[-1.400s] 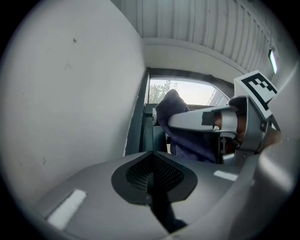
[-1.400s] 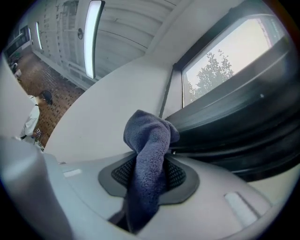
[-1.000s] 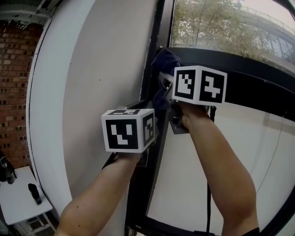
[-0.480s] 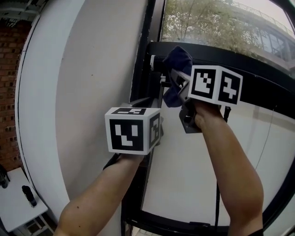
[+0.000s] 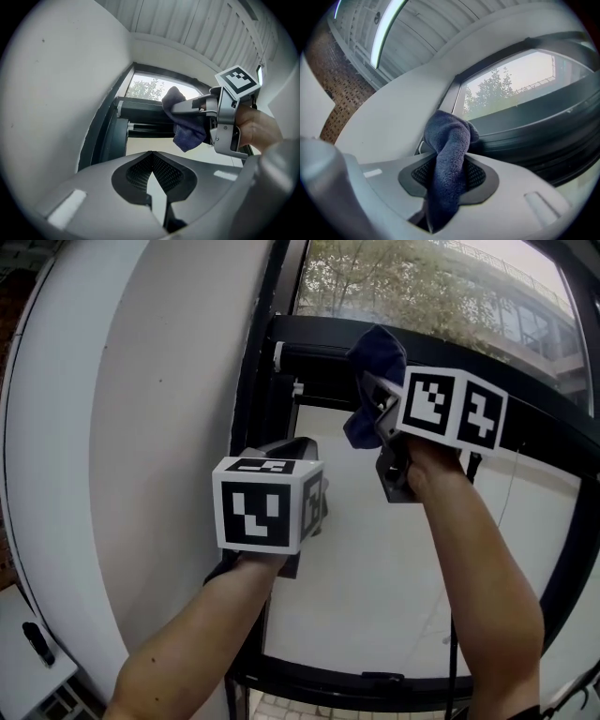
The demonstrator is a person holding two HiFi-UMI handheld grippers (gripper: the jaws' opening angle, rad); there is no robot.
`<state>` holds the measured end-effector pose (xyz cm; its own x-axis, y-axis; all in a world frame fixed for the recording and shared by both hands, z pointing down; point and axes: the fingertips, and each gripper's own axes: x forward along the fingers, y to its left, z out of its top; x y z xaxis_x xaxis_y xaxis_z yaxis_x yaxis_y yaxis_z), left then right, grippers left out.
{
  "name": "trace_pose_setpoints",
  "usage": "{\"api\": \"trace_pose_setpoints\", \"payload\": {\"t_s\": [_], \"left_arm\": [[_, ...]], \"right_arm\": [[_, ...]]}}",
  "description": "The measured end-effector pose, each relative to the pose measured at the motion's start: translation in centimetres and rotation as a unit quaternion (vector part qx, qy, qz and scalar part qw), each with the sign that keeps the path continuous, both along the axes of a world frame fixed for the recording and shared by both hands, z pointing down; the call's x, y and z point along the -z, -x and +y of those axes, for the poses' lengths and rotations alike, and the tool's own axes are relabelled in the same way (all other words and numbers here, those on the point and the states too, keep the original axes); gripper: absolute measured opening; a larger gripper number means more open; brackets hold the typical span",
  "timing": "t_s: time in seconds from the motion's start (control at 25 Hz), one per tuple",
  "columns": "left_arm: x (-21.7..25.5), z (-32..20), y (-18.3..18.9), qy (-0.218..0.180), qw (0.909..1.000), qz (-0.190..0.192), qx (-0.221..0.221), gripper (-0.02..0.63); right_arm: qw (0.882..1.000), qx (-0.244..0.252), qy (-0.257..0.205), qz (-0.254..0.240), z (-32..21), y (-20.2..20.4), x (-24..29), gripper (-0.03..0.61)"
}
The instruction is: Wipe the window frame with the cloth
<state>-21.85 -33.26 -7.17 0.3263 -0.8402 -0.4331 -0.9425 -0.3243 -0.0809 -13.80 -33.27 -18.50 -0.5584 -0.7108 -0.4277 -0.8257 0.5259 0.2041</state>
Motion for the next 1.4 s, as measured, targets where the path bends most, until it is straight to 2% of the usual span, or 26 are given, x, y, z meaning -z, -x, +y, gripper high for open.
{"api": "trace_pose_setpoints", "payload": {"t_s": [0.28,0.56,1.08,1.4], "left_arm": [[0.9,0.5,-2.6,-0.009,0.9999,-0.010,0.002,-0.006],[1.7,-0.2,-6.6,-0.020,0.9998,0.001,0.007,-0.006],[1.9,0.0,-16.4,-0.028,0.9994,-0.018,0.006,-0.006],[2.7,1.3,-22.2,-0.038,0.9988,-0.029,-0.009,-0.006]], "right_arm": [[0.999,-0.032,-0.010,-0.005,-0.4,-4.5,0.3,0.123],[0.999,-0.025,-0.023,0.009,0.2,-7.7,0.2,0.124],[0.999,-0.019,-0.037,0.001,1.5,-16.9,0.6,0.124],[0.998,-0.043,-0.042,0.008,2.2,-22.6,0.6,0.124]]}}
